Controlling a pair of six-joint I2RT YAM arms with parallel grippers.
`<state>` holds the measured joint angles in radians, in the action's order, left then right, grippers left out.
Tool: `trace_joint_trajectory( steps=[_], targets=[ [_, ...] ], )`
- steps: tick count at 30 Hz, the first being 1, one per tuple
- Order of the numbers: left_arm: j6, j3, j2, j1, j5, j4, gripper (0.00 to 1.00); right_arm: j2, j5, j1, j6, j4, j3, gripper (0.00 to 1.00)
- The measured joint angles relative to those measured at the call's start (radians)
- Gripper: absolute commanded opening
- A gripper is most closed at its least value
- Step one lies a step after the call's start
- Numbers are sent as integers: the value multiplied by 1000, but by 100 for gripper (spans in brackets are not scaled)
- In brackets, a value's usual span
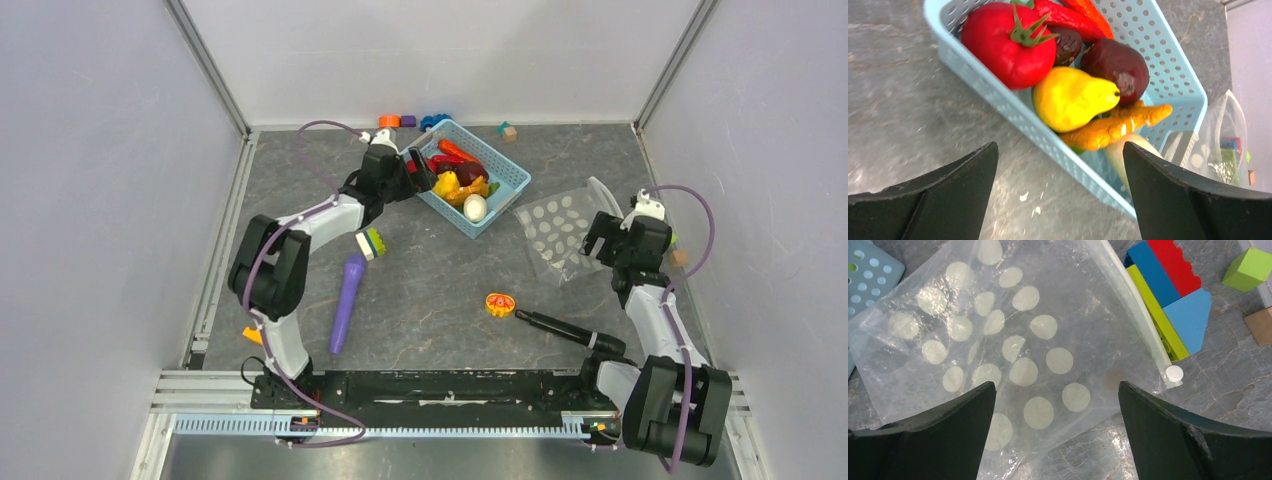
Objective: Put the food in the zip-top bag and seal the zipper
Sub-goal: Move the bin to the center of the board, then pick up the zipper food storage bag at the center of the board.
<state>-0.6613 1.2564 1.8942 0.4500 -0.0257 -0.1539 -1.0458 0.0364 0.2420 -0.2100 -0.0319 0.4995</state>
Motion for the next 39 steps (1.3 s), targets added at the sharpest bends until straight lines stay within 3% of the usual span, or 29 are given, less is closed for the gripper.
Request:
trace_joint_trajectory(
  steps=[8,13,21,25,32,39],
  targets=[
    [43,-128,-341,35,48,154,100,-82,17,0,50,-48,50,98],
    [50,-301,-620,69,49,197,100,-158,17,4,108,-62,92,98],
    [106,-540,-898,78,78,285,100,-410,128,65,206,-96,304,98],
    [137,-579,-971,78,79,287,100,-565,231,94,232,-120,475,98],
    [172,-579,-980,78,77,282,100,-711,356,105,283,-151,630,98],
    [184,-579,-980,78,86,282,100,-749,392,105,317,-167,643,98]
  ],
)
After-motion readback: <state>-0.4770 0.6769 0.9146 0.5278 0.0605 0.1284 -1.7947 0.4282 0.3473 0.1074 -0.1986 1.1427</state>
